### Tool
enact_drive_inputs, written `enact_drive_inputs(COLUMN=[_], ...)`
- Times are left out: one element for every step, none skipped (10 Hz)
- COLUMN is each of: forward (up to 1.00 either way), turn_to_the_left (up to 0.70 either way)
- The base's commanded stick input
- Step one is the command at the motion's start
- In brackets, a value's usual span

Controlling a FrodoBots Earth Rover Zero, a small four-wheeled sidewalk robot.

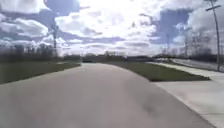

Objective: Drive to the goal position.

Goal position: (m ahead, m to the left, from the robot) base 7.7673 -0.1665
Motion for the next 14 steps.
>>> enact_drive_inputs(forward=[1.0, 1.0, 1.0, 1.0, 1.0, 1.0, 1.0, 1.0, 1.0, 1.0, 1.0, 1.0, 1.0, 1.0], turn_to_the_left=[0.0, 0.0, 0.0, -0.11, -0.27, -0.27, -0.27, -0.16, 0.0, 0.0, 0.0, 0.0, -0.08, -0.21])
